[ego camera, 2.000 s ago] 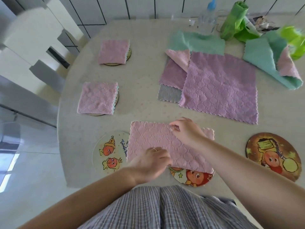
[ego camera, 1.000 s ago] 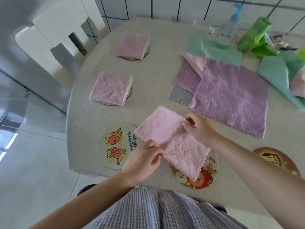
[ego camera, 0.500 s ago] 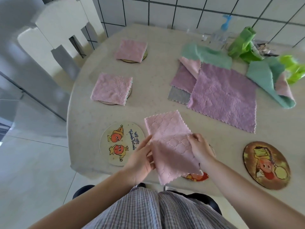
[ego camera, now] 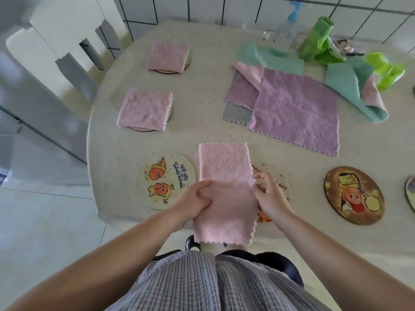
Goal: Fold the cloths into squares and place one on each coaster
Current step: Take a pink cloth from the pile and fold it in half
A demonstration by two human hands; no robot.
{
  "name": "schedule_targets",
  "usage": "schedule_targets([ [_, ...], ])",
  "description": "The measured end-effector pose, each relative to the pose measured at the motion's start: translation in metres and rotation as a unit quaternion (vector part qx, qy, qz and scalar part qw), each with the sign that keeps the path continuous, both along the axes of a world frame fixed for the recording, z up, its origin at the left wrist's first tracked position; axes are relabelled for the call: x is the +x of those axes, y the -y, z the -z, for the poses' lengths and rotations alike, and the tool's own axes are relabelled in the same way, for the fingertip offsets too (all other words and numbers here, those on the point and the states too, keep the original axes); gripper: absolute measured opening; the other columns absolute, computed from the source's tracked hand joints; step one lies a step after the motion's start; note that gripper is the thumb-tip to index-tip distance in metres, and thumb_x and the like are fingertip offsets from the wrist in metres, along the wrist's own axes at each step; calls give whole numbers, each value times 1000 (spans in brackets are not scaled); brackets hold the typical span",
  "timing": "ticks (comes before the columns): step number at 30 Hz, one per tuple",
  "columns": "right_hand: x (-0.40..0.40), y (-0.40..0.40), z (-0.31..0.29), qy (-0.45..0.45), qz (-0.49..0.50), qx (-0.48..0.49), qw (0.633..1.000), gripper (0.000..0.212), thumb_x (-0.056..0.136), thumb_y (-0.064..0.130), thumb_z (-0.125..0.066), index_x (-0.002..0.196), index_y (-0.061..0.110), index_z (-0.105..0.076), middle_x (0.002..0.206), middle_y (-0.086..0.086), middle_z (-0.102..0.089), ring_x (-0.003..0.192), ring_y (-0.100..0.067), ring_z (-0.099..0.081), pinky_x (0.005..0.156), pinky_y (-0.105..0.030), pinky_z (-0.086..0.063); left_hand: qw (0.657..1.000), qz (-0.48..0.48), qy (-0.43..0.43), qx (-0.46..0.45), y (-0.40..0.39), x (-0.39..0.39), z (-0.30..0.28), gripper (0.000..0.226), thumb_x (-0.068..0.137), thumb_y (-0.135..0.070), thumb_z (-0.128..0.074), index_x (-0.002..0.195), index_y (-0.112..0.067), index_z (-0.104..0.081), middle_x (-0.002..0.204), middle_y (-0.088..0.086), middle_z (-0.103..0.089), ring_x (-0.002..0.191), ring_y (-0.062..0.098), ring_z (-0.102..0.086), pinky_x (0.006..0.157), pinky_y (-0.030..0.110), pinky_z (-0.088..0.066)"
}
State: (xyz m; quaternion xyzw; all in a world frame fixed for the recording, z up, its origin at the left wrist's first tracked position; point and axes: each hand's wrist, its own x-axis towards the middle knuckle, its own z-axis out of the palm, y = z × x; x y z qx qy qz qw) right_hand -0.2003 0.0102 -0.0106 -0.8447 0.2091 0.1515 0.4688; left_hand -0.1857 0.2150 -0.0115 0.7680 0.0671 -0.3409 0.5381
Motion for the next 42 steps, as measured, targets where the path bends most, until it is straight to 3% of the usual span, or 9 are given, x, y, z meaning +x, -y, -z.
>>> schedule_targets([
  [5,-31,3,13,-37,-32,29,998,32,97,19,-43,92,42,-64,94,4,-67,82,-26,-63,81,-48,-54,989,-61,-115,-68,-8,-17,5,37,99,-22,-39,133,-35,-41,129,1,-47,100,18,-57,71,31,-53],
  [9,-37,4,12,-31,-38,65,997,40,96,6,-41,106,35,-65,112,15,-60,92,1,-59,78,-21,-53,977,-92,-161,-104,-16,-22,9,32,101,-26,-35,130,-34,-45,114,4,-59,92,24,-62,67,34,-53],
  [12,-39,2,7,-52,-33,89,994,46,93,-5,-36,110,26,-66,100,10,-63,75,3,-63,60,-13,-52,970,-106,-183,-119,-19,-19,10,30,100,-20,-35,124,-31,-50,102,5,-61,81,19,-59,63,31,-52],
  [21,-19,2,8,-110,6,102,989,36,88,-3,-43,92,17,-73,59,-1,-60,52,-12,-53,57,-29,-53,923,-168,-276,-210,-28,2,12,29,96,-14,-44,115,-9,-65,110,15,-60,93,23,-55,64,27,-53],
  [23,-12,2,7,-120,6,80,990,33,89,-2,-39,83,8,-70,55,-2,-58,50,-15,-54,58,-35,-57,928,-173,-271,-190,-28,6,13,27,96,-10,-45,110,-9,-68,108,16,-60,92,24,-53,61,23,-54],
  [28,7,0,5,-133,-14,15,991,34,89,-1,-35,77,8,-65,46,2,-48,41,-13,-42,43,-19,-35,937,-198,-264,-112,-17,17,9,17,95,-13,-49,93,-3,-63,60,4,-56,40,8,-52,37,17,-48],
  [31,17,1,8,-167,-34,-4,985,26,87,-3,-39,73,1,-60,55,-1,-51,43,-12,-40,43,-22,-34,955,-165,-234,-76,-12,22,5,21,93,-22,-54,85,-4,-63,52,2,-61,39,7,-54,36,15,-43],
  [35,24,4,8,-212,3,46,976,40,94,35,-49,63,10,-52,42,5,-45,30,-8,-34,34,-14,-25,965,-147,-213,-30,-9,29,6,34,92,-38,-54,80,-7,-60,54,1,-60,39,8,-51,39,18,-43],
  [42,28,10,16,-149,-79,-31,985,46,90,48,-49,69,8,-56,48,4,-34,39,-10,-30,43,-21,-27,984,-72,-151,55,-9,32,6,35,93,-44,-49,77,-13,-56,57,-2,-54,41,8,-48,44,21,-46],
])
